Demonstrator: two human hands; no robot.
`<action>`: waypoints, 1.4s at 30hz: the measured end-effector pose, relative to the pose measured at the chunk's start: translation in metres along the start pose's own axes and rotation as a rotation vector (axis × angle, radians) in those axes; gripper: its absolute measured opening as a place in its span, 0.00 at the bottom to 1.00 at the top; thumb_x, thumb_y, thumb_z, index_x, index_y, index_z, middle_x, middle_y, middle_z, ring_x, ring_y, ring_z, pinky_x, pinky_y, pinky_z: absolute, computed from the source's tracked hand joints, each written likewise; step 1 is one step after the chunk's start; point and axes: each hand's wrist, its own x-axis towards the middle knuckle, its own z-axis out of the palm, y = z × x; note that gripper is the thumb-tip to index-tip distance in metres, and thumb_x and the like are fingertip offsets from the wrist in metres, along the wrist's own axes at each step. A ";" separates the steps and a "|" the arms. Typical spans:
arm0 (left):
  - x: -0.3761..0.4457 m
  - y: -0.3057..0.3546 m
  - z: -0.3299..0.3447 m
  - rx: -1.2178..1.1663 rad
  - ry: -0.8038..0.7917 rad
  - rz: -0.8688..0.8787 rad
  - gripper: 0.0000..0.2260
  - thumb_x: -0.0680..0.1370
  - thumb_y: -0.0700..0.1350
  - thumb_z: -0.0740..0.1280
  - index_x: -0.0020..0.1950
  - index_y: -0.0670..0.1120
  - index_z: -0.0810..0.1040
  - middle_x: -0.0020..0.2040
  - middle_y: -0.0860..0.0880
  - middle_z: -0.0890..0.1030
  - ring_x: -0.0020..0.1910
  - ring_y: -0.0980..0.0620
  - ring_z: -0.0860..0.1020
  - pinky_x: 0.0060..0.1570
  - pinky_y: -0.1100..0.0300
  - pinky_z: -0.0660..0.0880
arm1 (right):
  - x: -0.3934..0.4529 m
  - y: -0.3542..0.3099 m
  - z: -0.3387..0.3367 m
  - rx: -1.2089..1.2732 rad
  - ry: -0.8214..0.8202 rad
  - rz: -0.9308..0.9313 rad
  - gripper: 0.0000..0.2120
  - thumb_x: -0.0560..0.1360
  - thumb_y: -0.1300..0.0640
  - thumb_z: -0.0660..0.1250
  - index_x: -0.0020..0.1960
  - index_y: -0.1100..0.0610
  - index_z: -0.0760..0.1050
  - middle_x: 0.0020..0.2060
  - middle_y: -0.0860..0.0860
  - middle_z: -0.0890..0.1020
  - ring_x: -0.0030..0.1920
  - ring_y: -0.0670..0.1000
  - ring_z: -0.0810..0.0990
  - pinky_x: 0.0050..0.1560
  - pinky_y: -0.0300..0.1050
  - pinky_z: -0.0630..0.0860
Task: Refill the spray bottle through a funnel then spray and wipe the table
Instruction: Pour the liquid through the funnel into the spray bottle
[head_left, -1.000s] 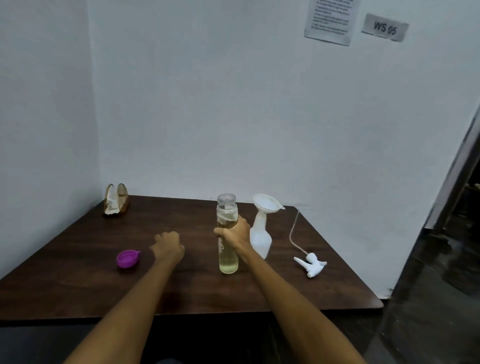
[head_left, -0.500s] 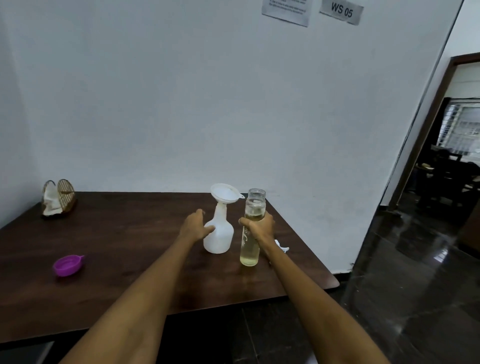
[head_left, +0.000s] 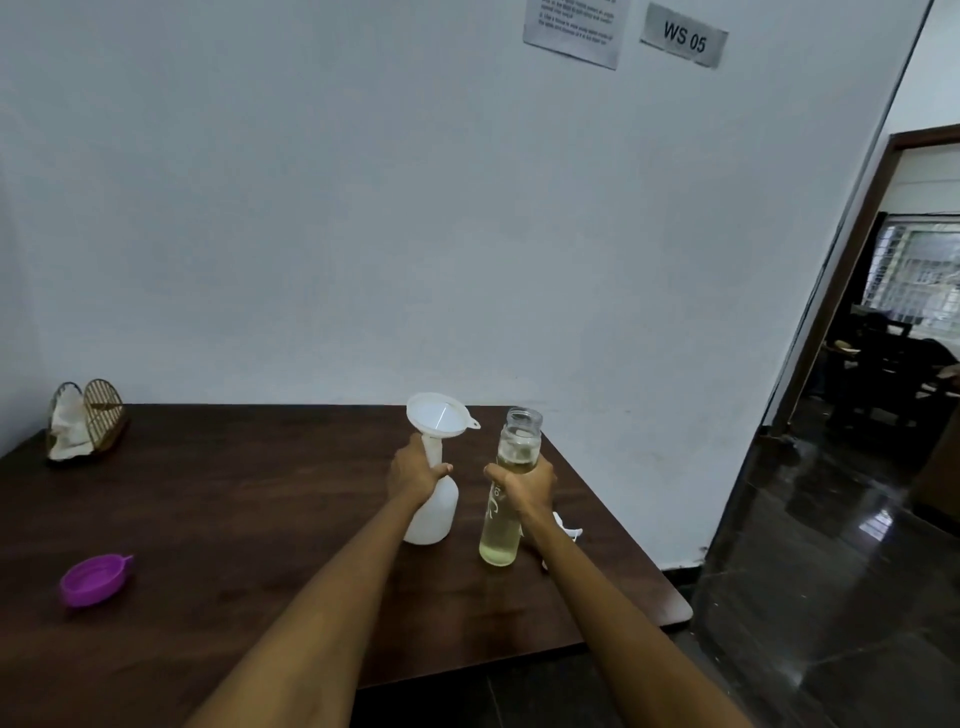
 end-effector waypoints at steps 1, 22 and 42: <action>0.003 -0.004 -0.006 -0.013 -0.032 0.003 0.25 0.75 0.46 0.70 0.69 0.39 0.67 0.67 0.41 0.74 0.66 0.42 0.73 0.61 0.52 0.71 | -0.001 -0.001 0.001 -0.002 0.001 0.005 0.11 0.60 0.63 0.75 0.34 0.51 0.75 0.34 0.50 0.82 0.39 0.53 0.83 0.44 0.46 0.80; -0.011 -0.079 -0.118 0.074 -0.527 -0.052 0.28 0.76 0.33 0.68 0.74 0.39 0.62 0.72 0.42 0.67 0.73 0.44 0.66 0.72 0.50 0.65 | -0.049 -0.045 0.076 0.025 -0.148 -0.063 0.10 0.61 0.64 0.75 0.38 0.55 0.77 0.29 0.43 0.79 0.30 0.39 0.77 0.24 0.23 0.69; -0.065 -0.040 -0.152 -0.618 -0.453 -0.367 0.34 0.72 0.69 0.62 0.50 0.36 0.78 0.38 0.41 0.85 0.30 0.50 0.85 0.29 0.62 0.81 | -0.085 -0.070 0.082 0.021 -0.112 -0.164 0.12 0.60 0.61 0.77 0.40 0.55 0.77 0.29 0.42 0.79 0.31 0.37 0.77 0.25 0.22 0.68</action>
